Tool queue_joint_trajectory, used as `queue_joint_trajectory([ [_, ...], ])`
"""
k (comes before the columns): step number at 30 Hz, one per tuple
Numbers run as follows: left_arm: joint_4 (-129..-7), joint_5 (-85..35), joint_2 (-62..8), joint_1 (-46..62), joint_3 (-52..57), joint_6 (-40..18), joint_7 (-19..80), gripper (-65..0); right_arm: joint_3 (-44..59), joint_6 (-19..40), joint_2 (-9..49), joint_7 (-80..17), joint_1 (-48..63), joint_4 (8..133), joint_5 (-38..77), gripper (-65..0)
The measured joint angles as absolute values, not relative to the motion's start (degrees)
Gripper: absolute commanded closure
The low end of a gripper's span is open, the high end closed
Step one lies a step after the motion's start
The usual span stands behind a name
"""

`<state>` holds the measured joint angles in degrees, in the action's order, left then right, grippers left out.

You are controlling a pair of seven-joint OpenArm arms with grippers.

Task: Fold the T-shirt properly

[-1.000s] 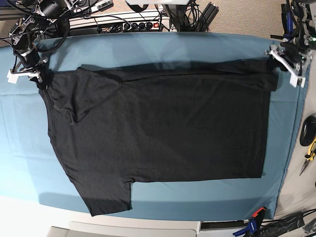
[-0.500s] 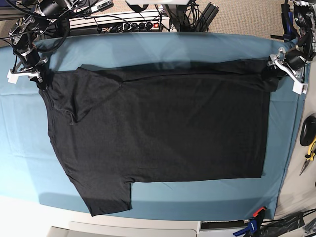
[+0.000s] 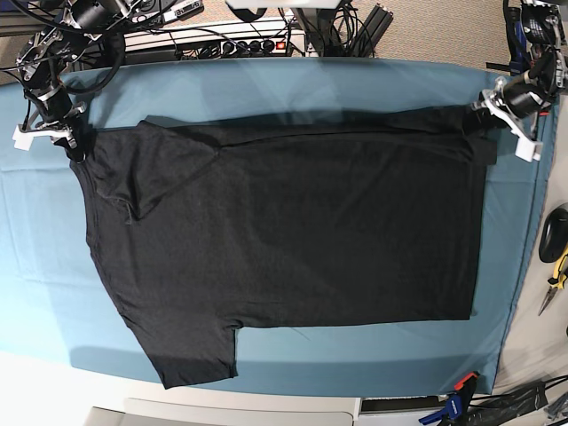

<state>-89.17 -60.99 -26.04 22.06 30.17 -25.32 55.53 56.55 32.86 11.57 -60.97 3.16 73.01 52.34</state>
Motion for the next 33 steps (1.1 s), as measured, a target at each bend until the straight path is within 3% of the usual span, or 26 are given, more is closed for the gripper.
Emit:
queue_joint_trajectory([
  [5,-89.17,-60.71,-26.06,22.24,30.17,-25.34,55.53,0.0,56.45,36.03,12.38,-64.10,4.54,72.95,55.75,0.0],
  [18,-89.30,-66.30,-28.62,29.08,31.27,-27.35,57.54,0.0,56.18,37.17,20.08,-65.82,15.44,73.23,60.12,0.0],
  [26,-89.60,-72.55,-29.23,34.37,36.49,-29.63,60.95,0.0,56.12,37.17,22.39,-66.92,21.30,73.28,63.13,0.0],
  [33,-89.32,-70.65,-30.17,37.17,37.69,-28.45,62.02,0.0,56.10,37.34,23.35,-67.33,23.97,73.34,63.33,0.0],
])
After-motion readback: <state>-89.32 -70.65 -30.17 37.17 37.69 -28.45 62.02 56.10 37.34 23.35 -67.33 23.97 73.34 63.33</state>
